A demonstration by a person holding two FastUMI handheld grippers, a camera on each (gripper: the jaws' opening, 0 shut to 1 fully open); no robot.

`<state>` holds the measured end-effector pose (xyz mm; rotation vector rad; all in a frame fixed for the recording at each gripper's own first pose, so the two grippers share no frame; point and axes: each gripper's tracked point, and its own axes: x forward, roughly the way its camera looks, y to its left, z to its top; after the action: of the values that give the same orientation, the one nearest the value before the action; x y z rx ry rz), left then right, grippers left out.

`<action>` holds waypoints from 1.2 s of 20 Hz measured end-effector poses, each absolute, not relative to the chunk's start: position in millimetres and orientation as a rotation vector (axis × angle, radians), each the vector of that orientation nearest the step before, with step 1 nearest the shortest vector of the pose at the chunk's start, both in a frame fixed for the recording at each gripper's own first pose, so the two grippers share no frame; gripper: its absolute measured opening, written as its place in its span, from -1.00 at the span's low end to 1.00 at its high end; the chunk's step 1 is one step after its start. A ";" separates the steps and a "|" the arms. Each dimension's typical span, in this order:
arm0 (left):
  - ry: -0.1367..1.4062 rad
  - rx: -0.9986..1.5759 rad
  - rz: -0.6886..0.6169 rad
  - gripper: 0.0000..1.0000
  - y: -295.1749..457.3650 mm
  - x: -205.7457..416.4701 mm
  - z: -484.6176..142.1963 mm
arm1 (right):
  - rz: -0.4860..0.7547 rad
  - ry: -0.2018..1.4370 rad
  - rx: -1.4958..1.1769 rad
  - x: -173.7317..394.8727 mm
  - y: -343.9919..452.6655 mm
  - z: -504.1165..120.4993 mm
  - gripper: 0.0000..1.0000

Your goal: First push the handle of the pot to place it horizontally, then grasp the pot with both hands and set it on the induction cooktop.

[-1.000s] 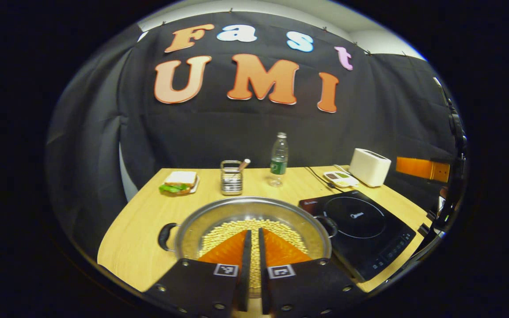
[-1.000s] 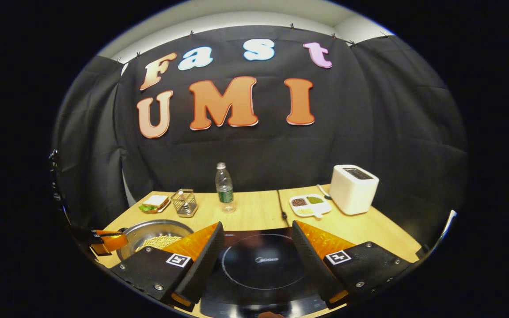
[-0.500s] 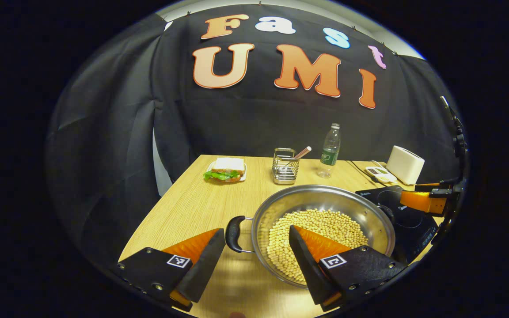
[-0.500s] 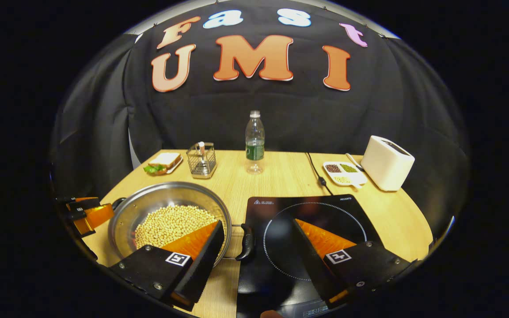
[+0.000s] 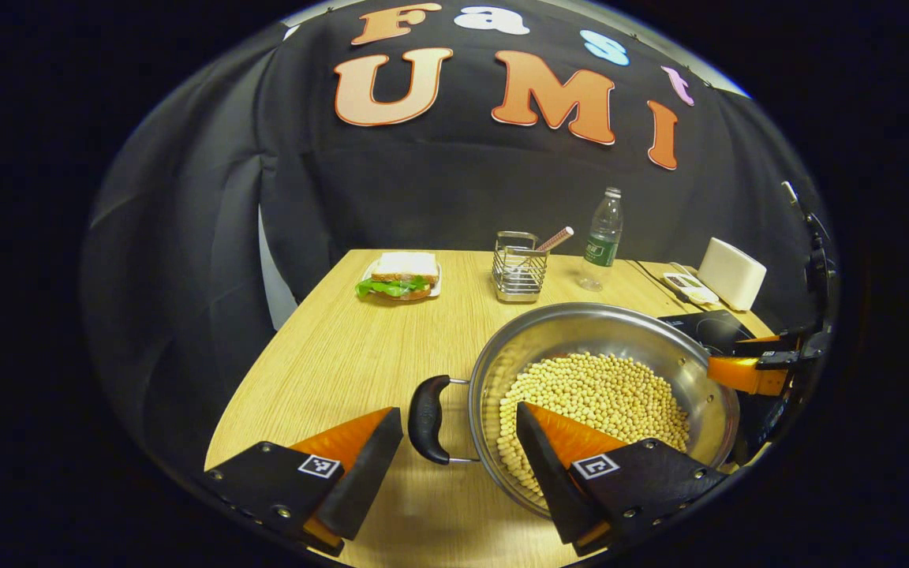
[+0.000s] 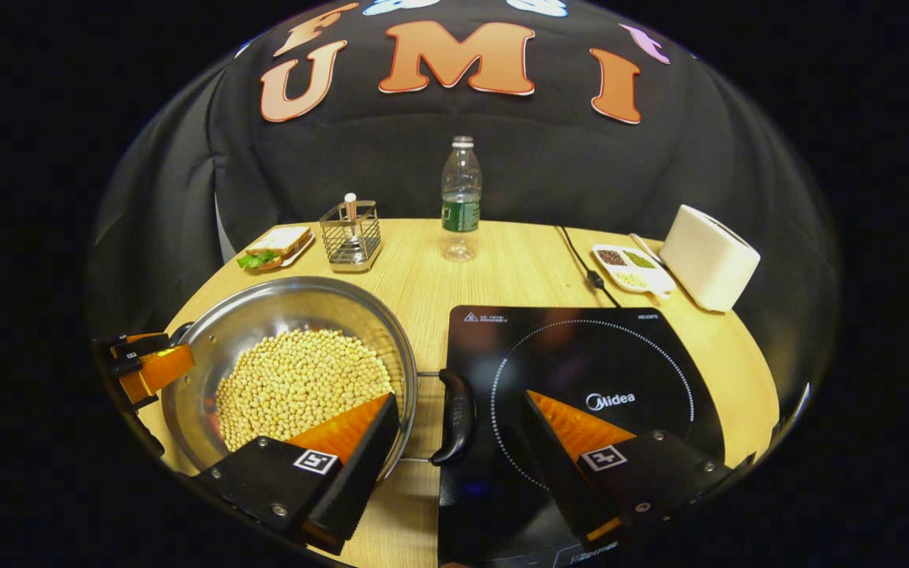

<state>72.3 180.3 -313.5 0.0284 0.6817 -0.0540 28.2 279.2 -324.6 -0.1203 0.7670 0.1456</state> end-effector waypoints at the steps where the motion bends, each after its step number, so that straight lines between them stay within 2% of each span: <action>1: 0.695 0.033 -0.061 0.82 178.8 72.7 -315.7 | 0.152 0.776 -0.118 28.0 280.5 -328.6 0.93; 2: 0.723 0.048 -0.061 0.83 178.4 71.0 -321.1 | 0.169 0.786 -0.112 26.4 285.5 -330.6 0.89; 3: 0.744 0.088 -0.029 0.66 187.9 71.2 -325.6 | 0.186 0.811 -0.106 21.7 290.7 -335.5 0.78; 4: 0.764 0.075 -0.030 0.41 189.1 70.1 -330.3 | 0.186 0.793 -0.115 22.7 287.4 -330.1 0.39; 5: 0.772 0.075 -0.034 0.17 188.6 67.9 -329.1 | 0.184 0.806 -0.117 24.0 290.1 -335.1 0.29; 7: 0.759 0.062 -0.029 0.13 189.0 67.3 -325.9 | 0.184 0.807 -0.105 26.4 290.8 -335.7 0.30; 12: 0.724 0.014 0.002 -0.07 184.0 65.7 -316.3 | 0.178 0.799 -0.083 33.0 290.9 -333.3 0.06; 14: 0.723 -0.006 0.005 -0.07 182.2 60.9 -313.8 | 0.181 0.782 -0.088 35.6 289.1 -327.1 0.00; 24: 0.641 0.005 0.000 -0.09 149.3 58.3 -264.1 | 0.165 0.692 -0.049 32.4 260.3 -280.3 -0.02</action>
<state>58.3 149.3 -264.1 0.0055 0.6409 -0.0002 32.4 260.3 -280.3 -0.0491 0.6917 0.1652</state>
